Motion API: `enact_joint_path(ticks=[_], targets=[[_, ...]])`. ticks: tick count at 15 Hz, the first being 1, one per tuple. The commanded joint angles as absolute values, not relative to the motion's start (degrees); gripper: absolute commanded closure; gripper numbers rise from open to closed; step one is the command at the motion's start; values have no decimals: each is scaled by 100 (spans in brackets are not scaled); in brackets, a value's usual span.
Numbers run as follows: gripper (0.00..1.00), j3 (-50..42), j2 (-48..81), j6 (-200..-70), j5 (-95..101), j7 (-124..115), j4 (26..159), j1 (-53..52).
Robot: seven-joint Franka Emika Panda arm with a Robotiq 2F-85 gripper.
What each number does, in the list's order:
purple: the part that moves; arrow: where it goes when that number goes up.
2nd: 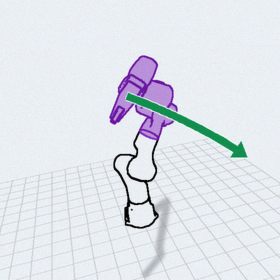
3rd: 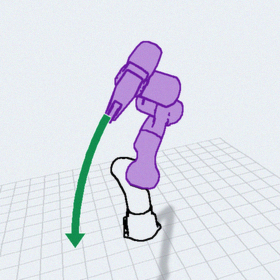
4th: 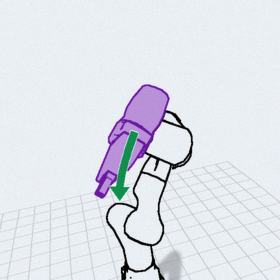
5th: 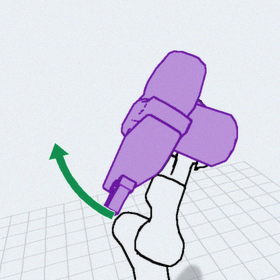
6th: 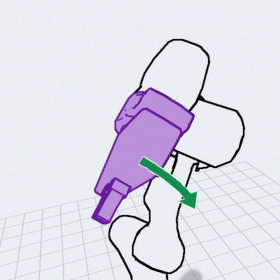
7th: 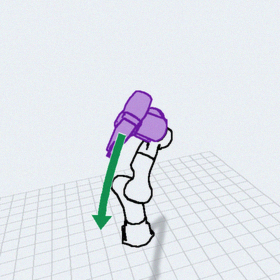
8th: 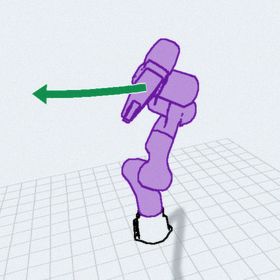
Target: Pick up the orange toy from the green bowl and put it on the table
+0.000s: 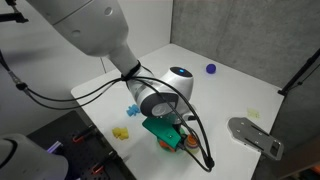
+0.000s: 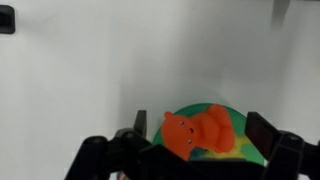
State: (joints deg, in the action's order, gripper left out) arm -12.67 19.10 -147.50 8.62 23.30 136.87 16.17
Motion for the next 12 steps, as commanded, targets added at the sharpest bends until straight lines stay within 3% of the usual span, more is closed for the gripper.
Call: enact_joint_path(ticks=[1,12], targets=[[0,-1150,2226,-15154,888,2640,13545,1818],[0,-387,2624,-15948,115,3063,13399,2653]])
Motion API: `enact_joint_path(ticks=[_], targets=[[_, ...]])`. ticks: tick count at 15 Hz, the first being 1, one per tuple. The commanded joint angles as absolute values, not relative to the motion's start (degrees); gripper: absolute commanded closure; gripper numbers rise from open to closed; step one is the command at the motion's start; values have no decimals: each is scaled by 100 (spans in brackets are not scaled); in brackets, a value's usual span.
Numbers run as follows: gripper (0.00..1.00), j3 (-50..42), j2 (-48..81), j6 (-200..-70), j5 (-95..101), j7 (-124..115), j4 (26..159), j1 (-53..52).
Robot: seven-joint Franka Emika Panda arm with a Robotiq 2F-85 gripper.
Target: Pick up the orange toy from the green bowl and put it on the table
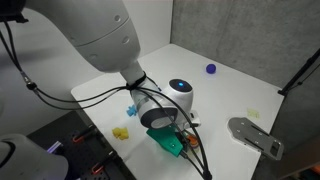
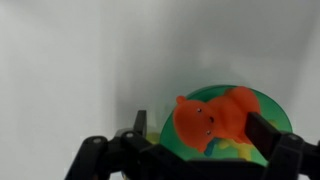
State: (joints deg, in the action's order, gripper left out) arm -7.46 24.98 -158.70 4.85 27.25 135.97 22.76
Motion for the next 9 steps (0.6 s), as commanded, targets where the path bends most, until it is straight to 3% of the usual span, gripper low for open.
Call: enact_joint_path(ticks=[1,9], targets=[[0,-278,2655,-15958,-12,3134,13359,2752],[0,269,3025,-15901,-781,3466,13111,3298]])
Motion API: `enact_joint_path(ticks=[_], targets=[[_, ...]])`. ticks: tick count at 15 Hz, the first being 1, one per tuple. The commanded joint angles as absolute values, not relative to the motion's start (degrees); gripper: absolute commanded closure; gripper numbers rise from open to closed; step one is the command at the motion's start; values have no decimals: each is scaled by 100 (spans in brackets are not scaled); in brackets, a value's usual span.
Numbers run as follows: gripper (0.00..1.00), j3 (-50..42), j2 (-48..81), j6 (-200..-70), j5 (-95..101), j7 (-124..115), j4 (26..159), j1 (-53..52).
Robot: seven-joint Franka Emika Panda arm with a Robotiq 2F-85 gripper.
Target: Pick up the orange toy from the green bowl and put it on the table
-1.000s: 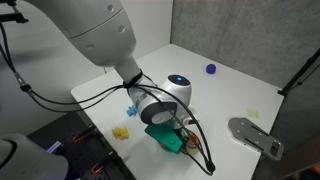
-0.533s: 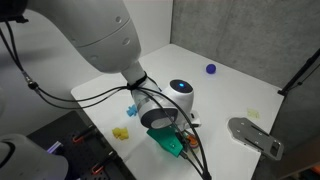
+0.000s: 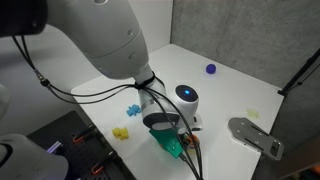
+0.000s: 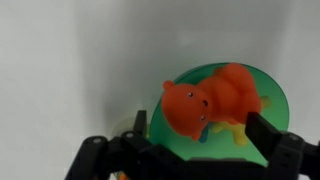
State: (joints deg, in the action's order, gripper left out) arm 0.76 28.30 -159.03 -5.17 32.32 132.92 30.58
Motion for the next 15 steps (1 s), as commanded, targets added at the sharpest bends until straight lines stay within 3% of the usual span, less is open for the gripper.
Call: enact_joint_path(ticks=[1,4,5,7,12,15], targets=[[0,299,3061,-15899,-819,3469,13096,3344],[1,379,3130,-15865,-923,3470,13045,3483],[26,400,3141,-15853,-945,3464,13027,3520],[31,423,3138,-15828,-966,3439,13009,3573],[73,398,3124,-15784,-953,3340,12956,3593],[80,384,2986,-15741,-932,3280,13010,3535]])
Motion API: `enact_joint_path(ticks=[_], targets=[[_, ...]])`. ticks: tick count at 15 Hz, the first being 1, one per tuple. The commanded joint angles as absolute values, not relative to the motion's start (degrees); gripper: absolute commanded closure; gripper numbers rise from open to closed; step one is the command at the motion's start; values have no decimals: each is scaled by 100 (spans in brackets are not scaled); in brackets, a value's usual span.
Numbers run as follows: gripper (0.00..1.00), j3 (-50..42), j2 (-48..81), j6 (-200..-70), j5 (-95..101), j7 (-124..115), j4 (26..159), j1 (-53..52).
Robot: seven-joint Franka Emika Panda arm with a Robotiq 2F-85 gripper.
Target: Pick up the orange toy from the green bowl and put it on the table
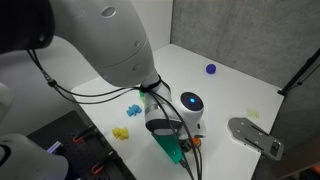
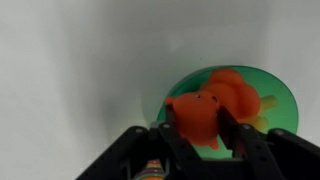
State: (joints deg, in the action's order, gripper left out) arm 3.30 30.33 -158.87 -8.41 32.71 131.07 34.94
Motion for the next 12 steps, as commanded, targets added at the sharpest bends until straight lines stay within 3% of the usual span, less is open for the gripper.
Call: enact_joint_path(ticks=[1,12], targets=[[81,387,2929,-15716,-931,3260,13033,3516],[82,666,1803,-15337,-1455,3184,13483,2674]])
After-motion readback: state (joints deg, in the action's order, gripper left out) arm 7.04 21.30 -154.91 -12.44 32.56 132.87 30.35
